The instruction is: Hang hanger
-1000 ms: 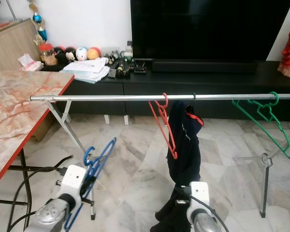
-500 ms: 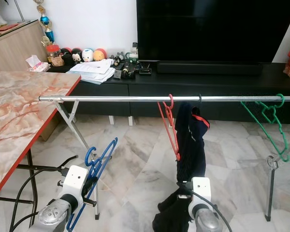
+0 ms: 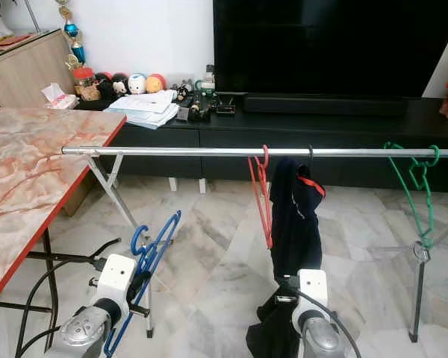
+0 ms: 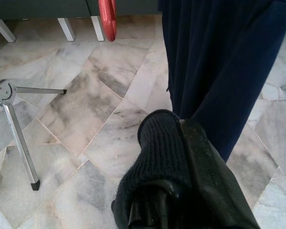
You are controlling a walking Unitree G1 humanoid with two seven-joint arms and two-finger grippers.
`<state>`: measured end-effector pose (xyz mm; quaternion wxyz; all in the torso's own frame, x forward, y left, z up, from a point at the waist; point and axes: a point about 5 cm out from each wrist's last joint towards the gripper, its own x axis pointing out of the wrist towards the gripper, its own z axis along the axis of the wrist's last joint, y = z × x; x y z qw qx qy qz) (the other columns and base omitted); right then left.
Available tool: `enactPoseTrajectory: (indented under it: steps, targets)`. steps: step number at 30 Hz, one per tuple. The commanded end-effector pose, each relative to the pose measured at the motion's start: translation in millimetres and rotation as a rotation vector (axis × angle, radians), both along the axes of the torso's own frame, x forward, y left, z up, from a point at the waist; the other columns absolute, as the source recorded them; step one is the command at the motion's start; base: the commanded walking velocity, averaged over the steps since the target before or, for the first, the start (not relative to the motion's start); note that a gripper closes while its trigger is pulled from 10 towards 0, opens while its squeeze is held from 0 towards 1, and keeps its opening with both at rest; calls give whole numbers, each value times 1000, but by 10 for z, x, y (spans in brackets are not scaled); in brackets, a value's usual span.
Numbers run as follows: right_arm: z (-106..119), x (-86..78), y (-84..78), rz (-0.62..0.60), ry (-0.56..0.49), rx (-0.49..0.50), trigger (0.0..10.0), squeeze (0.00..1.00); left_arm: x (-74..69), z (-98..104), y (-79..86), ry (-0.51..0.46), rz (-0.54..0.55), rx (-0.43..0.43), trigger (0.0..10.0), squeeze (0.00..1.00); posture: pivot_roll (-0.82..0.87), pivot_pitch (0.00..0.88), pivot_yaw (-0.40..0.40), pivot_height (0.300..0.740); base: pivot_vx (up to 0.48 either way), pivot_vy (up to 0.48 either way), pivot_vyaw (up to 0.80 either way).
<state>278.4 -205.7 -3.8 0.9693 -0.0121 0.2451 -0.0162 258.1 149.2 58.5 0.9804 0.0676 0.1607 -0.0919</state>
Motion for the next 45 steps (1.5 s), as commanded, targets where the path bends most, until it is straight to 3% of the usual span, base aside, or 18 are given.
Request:
enactPoseTrajectory:
  steps: [1,26,39,45]
  targets:
    - [117,107,1,3,-47,-2,10000,0,21,32,17,-20,13,-6,10000,0,88,0,20,740,0,0,0]
    - [134,124,-27,9,-45,-14,10000,0,15,30,13,-29,35,-11,10000,0,90,0,6,740,-237,0,0]
    - [158,154,-37,9,-47,-18,10000,0,46,18,41,-19,64,-15,10000,0,93,0,0,740,0,0,0]
    - [161,158,-34,11,-47,-18,10000,0,52,16,35,-20,62,-17,10000,0,92,0,-2,740,0,480,0]
